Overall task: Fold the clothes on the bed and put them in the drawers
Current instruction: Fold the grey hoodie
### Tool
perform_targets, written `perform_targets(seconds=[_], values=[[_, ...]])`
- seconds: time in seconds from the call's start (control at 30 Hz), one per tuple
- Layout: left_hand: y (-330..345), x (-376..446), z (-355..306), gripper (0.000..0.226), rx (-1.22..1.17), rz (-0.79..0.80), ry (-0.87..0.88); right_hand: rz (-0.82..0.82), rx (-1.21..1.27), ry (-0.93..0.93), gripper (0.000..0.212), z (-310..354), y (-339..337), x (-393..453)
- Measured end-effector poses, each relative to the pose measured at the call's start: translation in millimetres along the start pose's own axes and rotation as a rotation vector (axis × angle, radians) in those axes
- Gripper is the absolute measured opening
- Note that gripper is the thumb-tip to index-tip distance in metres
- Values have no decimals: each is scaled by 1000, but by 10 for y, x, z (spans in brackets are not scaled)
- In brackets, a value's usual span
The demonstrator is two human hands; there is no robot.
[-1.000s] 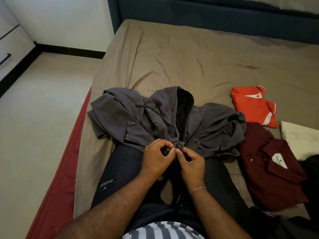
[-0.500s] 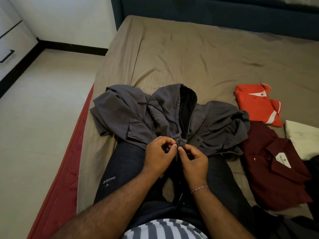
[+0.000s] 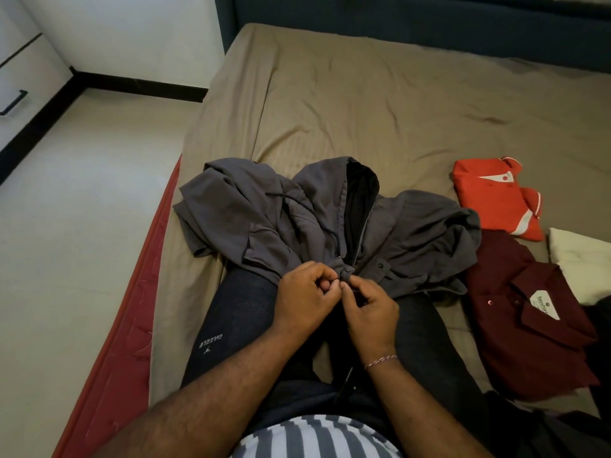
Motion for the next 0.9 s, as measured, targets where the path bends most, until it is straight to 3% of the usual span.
perform_targets(seconds=[0.13,0.47,0.6,0.67,0.73,0.8,0.83,0.9], values=[[13,61,139,6,-85,103,-123,35,-30,-37,15,49,28,-13],[48,112,213,10,-193,282,-219,79,-110,-171,11,102,-8,-34],[34,167,255,10,-366,426,-316,77,-97,-210,10,120,-18,-27],[19,177,255,11,-434,500,-346,77,-50,-201,10,111,-14,-18],[32,171,236,10,-452,528,-340,89,85,-79,8,31,23,-16],[25,157,181,6,-349,483,-246,95,309,136,8,-62,98,-30],[-9,167,143,5,-208,442,-142,78,385,208,8,-88,124,-35],[-96,189,110,24,227,381,110,48,389,243,11,-133,132,-29]])
Point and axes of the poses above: each hand's wrist, its own x-axis towards the middle knuckle, its own y-axis out of the palm, z = x × y, the point moved 5 cm from there along x, towards the middle knuckle, and after that the axes turned 13 degrees about -y, right-handed, at the moved point
